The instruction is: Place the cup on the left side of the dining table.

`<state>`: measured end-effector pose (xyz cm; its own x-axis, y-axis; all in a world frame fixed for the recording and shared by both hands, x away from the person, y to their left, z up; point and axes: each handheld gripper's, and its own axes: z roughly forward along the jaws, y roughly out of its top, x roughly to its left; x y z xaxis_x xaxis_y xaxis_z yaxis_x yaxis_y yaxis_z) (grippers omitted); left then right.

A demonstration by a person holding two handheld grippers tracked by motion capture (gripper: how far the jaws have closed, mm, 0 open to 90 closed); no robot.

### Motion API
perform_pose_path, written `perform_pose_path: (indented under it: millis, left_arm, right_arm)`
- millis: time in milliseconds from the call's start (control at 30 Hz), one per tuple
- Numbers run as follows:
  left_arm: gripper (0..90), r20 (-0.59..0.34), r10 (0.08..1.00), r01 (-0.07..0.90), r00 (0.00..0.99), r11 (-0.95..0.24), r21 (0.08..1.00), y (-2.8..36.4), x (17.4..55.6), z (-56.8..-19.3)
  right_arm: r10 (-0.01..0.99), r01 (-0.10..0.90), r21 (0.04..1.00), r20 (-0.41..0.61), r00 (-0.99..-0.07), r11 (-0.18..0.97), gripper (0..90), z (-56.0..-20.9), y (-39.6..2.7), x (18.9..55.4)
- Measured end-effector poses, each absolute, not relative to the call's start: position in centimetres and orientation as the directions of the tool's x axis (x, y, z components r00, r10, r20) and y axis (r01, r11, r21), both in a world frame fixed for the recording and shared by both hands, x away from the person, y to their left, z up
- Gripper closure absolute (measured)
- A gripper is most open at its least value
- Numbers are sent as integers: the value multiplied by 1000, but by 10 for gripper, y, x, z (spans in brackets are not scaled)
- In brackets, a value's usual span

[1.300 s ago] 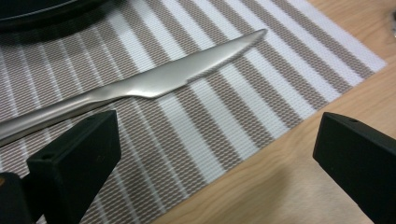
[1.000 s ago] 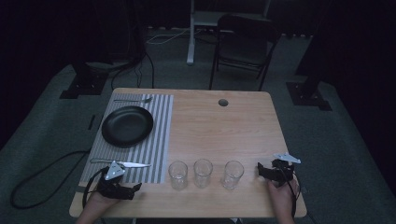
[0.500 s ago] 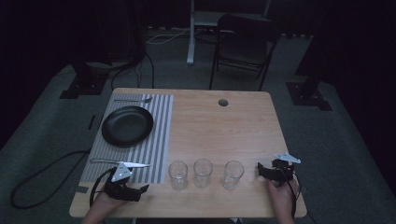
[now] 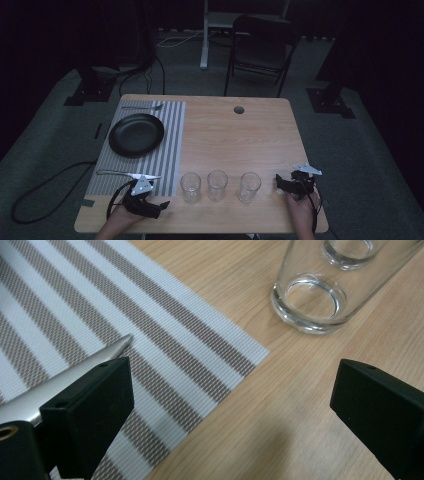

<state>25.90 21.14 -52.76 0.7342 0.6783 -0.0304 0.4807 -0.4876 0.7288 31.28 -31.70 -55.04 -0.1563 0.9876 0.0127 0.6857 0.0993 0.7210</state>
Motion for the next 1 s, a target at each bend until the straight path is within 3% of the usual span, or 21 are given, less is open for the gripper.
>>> perform_pose_path:
  millis: [1000]
  left_arm:
    - [44,-69,584,397,809,-457,796,153,261,-520]
  right_arm:
    - [988,686,721,13,-156,99,120,-550,-317,313]
